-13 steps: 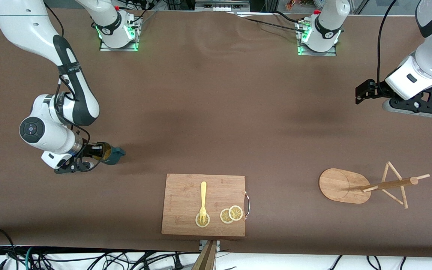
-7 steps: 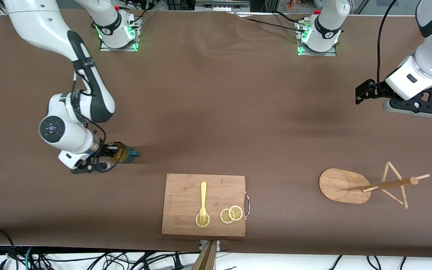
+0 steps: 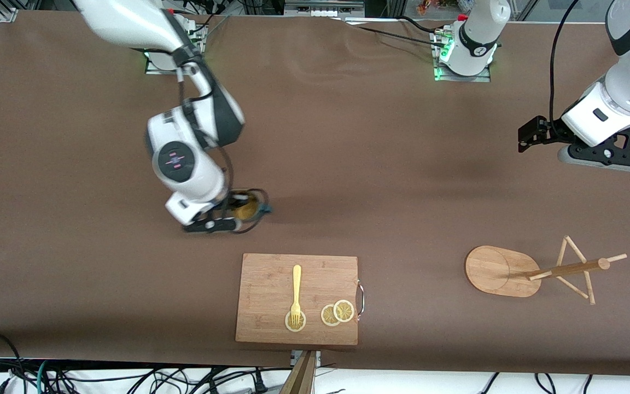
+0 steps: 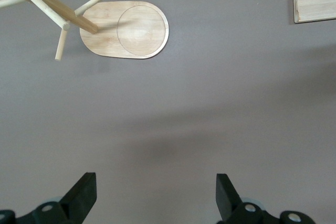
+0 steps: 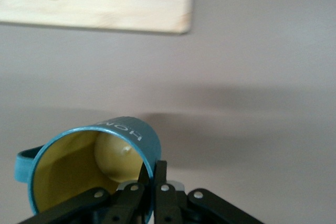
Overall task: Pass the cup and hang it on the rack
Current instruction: 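Grasp the mug rim with the right gripper and drag it toward the middle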
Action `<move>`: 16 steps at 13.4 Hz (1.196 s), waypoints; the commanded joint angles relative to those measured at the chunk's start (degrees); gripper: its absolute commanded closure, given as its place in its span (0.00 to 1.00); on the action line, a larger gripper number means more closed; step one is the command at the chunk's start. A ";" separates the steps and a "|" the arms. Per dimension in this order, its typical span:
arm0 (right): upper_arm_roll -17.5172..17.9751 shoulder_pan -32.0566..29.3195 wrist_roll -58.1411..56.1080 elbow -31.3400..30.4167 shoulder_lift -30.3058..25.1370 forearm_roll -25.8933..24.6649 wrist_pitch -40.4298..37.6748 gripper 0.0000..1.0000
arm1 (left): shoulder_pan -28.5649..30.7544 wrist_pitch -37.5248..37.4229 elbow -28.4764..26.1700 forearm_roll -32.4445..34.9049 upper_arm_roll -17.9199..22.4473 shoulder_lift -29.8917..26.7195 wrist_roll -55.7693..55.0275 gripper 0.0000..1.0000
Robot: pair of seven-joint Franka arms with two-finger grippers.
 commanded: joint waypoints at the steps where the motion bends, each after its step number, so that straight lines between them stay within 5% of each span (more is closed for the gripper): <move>1: -0.87 8.78 8.66 3.98 3.98 1.37 4.84 1.00 | -0.56 -0.31 1.55 1.87 0.11 0.73 -1.07 0.00; 10: -1.05 21.72 15.98 4.96 8.38 -0.04 13.56 0.97 | -0.56 -0.31 1.73 1.87 0.11 1.35 -1.07 0.00; 16: -1.13 23.58 20.30 4.96 10.31 -2.68 15.41 0.93 | -0.56 -0.40 1.64 1.78 -0.41 1.35 -1.07 0.00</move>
